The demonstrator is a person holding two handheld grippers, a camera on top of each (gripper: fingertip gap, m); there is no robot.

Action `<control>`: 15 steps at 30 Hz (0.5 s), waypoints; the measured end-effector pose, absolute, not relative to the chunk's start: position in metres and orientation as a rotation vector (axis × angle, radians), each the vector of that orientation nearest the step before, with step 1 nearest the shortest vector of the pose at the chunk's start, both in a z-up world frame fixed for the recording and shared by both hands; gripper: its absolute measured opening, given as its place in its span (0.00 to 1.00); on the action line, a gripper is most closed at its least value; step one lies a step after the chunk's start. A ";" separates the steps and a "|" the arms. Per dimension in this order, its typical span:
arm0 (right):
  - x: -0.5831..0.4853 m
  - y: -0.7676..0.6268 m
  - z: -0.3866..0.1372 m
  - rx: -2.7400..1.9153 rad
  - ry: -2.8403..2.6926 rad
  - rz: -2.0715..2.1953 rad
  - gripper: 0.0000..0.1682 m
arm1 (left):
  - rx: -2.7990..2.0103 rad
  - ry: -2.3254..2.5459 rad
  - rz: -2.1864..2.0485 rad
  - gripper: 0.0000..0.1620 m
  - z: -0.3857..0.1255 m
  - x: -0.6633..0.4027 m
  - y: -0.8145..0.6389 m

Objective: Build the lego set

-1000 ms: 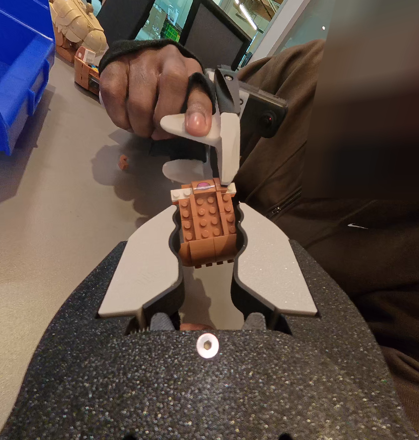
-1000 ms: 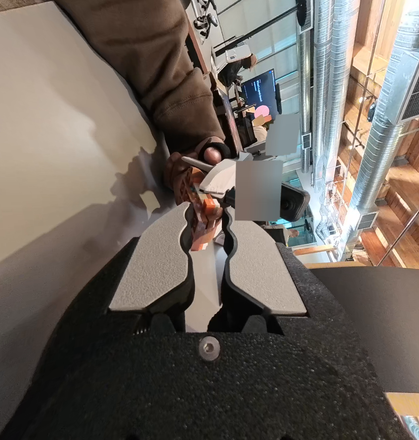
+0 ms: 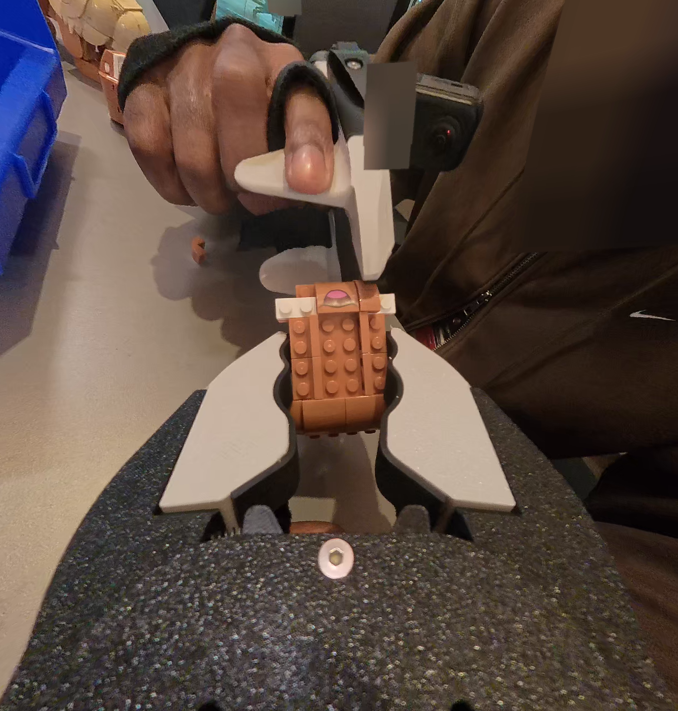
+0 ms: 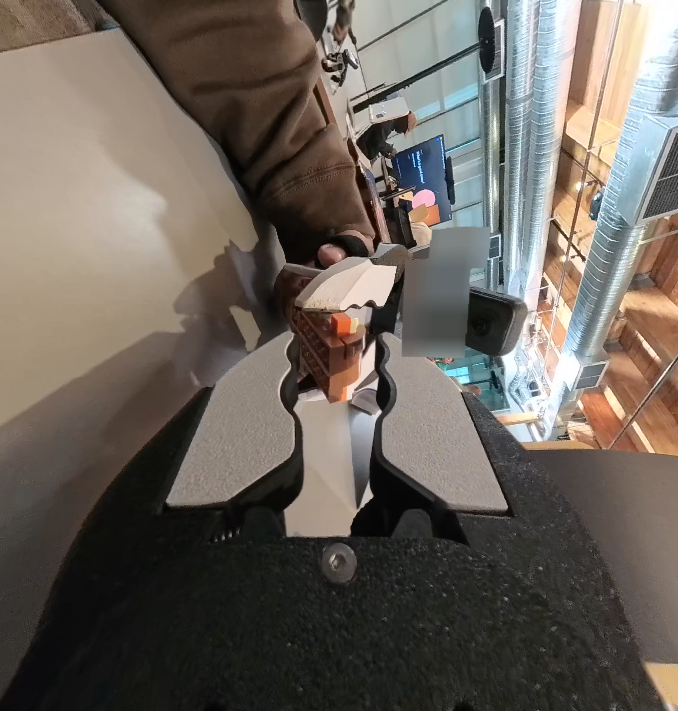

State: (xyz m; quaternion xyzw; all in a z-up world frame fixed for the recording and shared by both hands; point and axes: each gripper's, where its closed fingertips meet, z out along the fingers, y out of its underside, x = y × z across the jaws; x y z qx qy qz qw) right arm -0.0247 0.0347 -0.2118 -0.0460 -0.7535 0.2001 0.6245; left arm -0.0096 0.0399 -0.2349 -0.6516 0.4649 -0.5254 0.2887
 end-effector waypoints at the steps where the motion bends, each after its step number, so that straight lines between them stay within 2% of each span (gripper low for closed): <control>1: -0.025 0.034 -0.212 -0.111 -1.732 0.474 0.23 | -1.740 1.246 -1.412 0.28 -0.235 -0.009 0.039; 4: -0.024 0.033 -0.211 -0.109 -1.727 0.482 0.23 | -1.765 1.271 -1.429 0.28 -0.240 -0.007 0.034; 8: -0.023 0.029 -0.215 -0.088 -1.752 0.500 0.14 | -1.765 1.270 -1.472 0.28 -0.239 -0.004 0.031; 15: -0.022 0.027 -0.213 -0.089 -1.770 0.517 0.14 | -1.755 1.271 -1.515 0.28 -0.237 -0.003 0.028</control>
